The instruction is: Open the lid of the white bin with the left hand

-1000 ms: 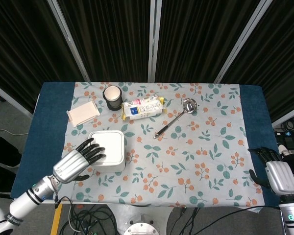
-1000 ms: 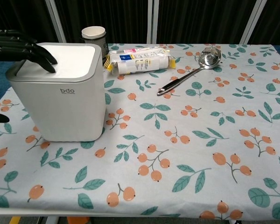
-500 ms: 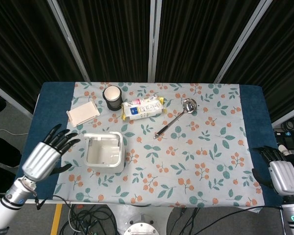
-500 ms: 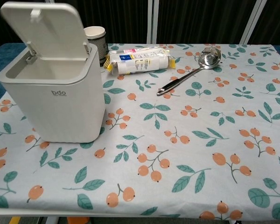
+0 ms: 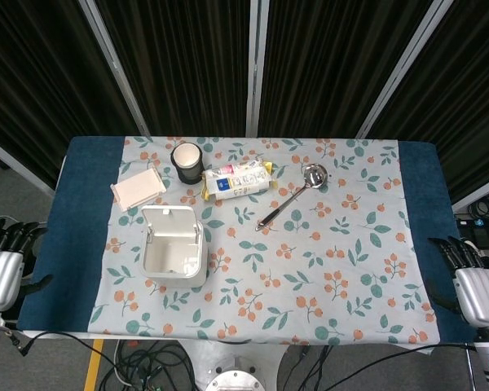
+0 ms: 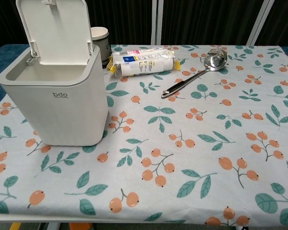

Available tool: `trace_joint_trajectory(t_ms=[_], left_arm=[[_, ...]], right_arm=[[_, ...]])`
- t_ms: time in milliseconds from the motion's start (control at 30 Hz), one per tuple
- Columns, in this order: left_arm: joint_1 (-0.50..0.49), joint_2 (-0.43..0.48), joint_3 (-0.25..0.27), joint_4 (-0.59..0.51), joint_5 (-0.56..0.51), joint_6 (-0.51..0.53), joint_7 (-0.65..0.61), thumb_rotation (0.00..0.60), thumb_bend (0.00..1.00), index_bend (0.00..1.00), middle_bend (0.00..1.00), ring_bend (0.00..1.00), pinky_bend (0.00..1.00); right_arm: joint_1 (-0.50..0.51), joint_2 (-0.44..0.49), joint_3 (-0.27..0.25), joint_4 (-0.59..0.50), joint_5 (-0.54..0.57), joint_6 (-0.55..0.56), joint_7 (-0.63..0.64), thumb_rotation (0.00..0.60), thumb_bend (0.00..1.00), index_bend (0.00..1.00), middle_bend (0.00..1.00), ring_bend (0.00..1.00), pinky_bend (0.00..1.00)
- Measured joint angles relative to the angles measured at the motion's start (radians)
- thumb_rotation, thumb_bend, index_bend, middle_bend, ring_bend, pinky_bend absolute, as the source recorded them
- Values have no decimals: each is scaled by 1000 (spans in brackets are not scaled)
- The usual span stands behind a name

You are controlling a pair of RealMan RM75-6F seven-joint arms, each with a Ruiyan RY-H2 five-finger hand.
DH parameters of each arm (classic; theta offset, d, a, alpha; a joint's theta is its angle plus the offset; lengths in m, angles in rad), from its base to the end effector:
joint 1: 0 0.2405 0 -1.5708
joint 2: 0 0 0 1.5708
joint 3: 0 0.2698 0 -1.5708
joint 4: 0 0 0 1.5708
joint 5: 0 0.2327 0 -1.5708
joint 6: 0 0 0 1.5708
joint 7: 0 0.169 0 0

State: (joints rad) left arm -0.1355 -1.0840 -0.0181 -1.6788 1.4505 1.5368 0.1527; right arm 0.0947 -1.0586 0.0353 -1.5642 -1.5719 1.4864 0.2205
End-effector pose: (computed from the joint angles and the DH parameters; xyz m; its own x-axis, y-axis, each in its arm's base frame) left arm -0.3176 0.2169 0.1554 0.5021 -0.0346 0.8641 0.8646 -0.0025 -0.5025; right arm -0.3361 -0.2097 0.1635 0.2966 -0.0201 0.9548 -0.9524 -0.0805 0.2942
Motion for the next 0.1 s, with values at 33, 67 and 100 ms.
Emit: trace_joint_trajectory(t_ms=[33, 67, 100], left_arm=[[10, -10, 2, 7, -7, 1, 2, 600, 0, 205, 155, 135, 19], [20, -22, 2, 17, -11, 8, 7, 600, 0, 205, 155, 135, 19], [25, -30, 2, 25, -10, 18, 13, 600, 0, 205, 155, 135, 19]], right_arm=[[-2, 1, 2, -1, 0, 7, 1, 600, 313, 70, 103, 11, 38], [-3, 1, 5, -2, 0, 14, 1, 600, 313, 69, 102, 11, 33], [-6, 3, 9, -4, 1, 25, -1, 600, 313, 69, 102, 11, 29]])
